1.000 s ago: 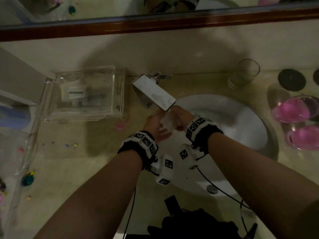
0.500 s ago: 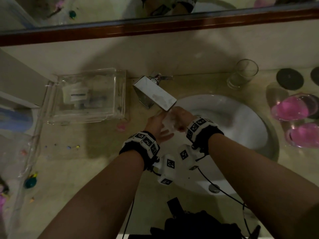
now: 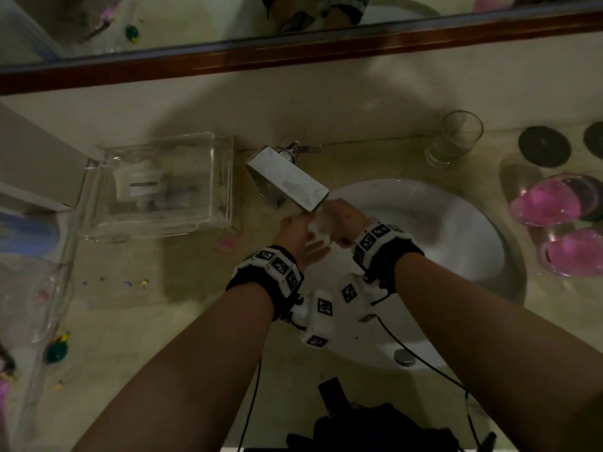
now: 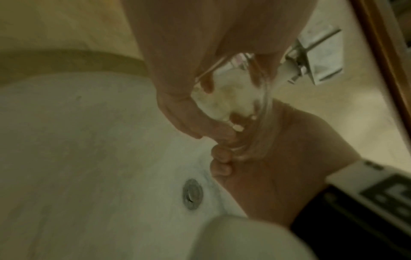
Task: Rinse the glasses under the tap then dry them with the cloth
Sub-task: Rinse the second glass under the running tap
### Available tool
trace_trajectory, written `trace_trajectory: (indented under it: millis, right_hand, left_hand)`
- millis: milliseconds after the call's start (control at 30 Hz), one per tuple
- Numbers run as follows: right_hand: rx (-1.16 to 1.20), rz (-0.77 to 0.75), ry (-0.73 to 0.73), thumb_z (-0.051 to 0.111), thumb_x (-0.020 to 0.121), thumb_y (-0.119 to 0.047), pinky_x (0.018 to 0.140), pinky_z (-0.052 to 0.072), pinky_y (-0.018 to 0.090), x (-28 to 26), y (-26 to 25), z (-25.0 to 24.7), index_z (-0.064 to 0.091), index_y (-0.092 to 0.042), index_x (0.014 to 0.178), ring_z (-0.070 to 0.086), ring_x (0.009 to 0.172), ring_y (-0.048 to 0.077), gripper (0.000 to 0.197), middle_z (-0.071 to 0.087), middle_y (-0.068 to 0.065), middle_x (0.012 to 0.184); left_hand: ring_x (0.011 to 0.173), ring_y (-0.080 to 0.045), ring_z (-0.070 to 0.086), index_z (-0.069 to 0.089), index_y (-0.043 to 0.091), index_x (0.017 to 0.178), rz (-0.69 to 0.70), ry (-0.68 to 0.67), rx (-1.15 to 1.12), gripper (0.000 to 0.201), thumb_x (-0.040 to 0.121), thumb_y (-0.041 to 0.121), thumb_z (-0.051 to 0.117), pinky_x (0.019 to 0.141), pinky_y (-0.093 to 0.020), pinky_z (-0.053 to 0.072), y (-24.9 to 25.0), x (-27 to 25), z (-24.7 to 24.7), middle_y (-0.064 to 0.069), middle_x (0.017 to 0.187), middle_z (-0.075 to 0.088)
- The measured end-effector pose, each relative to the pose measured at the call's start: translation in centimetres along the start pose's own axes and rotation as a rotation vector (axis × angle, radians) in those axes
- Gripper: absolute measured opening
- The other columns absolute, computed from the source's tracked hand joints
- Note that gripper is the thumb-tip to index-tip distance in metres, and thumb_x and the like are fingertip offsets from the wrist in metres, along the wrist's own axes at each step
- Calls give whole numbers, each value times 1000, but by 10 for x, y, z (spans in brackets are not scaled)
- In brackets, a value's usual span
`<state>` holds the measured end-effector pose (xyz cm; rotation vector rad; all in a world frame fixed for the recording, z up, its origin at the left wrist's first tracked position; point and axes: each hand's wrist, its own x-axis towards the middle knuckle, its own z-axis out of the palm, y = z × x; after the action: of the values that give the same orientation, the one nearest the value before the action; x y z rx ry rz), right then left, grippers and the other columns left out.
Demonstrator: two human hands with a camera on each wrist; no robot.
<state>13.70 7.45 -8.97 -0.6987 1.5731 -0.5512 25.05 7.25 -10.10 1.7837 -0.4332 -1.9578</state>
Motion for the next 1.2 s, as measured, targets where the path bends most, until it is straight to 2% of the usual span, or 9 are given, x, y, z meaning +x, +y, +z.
trace_trajectory:
  millis: [200, 433, 567, 733, 900, 967, 1067, 1133, 1200]
  right_hand:
    - [58, 156, 6, 38, 100, -36, 30, 30, 15, -3, -5, -5, 49, -19, 74, 44, 40, 11, 33, 52, 4, 69]
    - [-452, -97, -3, 39, 100, -8, 39, 33, 12, 7, -4, -4, 49, -6, 127, 53, 67, 20, 29, 60, 15, 97]
    - [-213, -83, -12, 38, 102, -31, 46, 32, 16, 7, 3, -3, 51, -31, 84, 41, 47, 1, 21, 51, -2, 77]
    - [74, 320, -94, 39, 87, -70, 36, 25, 9, -3, 1, -8, 51, -14, 68, 33, 30, 12, 60, 48, 7, 63]
    - [-27, 43, 17, 39, 101, -37, 45, 36, 19, -1, 0, -2, 49, -23, 77, 43, 52, 13, 29, 54, 5, 77]
    - [-40, 31, 28, 44, 99, -13, 71, 46, 25, 2, 1, -5, 54, -24, 100, 55, 80, 16, 15, 52, 11, 107]
    - [-192, 51, 34, 48, 93, 1, 88, 39, 27, 2, -2, -8, 48, -7, 128, 48, 118, 29, 36, 47, 16, 128]
    - [-109, 60, -25, 52, 96, -20, 58, 41, 27, -1, 0, -10, 57, -21, 91, 57, 80, 24, 7, 57, 5, 85]
    - [97, 248, -13, 49, 91, -55, 41, 29, 16, -3, 2, -13, 48, -20, 64, 40, 41, 15, 45, 43, 0, 53]
  left_hand:
    - [108, -24, 55, 34, 32, 119, 165, -36, 144, 40, 92, 27, 64, 83, -41, 54, 2, -9, 1, 0, 124, 49]
    - [86, -24, 63, 50, 17, 129, 30, 43, 7, 39, 96, 37, 54, 56, -32, 54, 5, -2, 8, -9, 119, 59]
    - [101, -28, 61, 45, 23, 125, 50, 8, 30, 42, 91, 35, 65, 65, -37, 55, 6, -4, 5, -6, 117, 55]
    - [108, -23, 58, 40, 34, 122, 217, -51, 234, 54, 84, 14, 73, 86, -47, 54, -3, -1, -3, -1, 128, 53]
    - [103, -23, 59, 43, 26, 127, 45, -42, 76, 48, 88, 43, 65, 69, -35, 57, -4, 0, 2, 0, 117, 53]
    - [87, -20, 62, 53, 18, 119, -22, -74, 34, 41, 93, 50, 54, 56, -26, 55, -4, -2, 2, -5, 106, 59]
    - [82, -21, 63, 51, 15, 133, -29, -51, -23, 58, 87, 49, 63, 58, -28, 54, -4, -1, 3, -10, 113, 61]
    - [89, -23, 64, 44, 21, 130, 49, -40, 46, 53, 87, 40, 68, 66, -34, 55, -4, -2, 3, -8, 118, 60]
    - [96, -23, 63, 38, 28, 123, 110, -71, 130, 43, 91, 24, 66, 75, -37, 54, -7, -2, 3, -6, 124, 57]
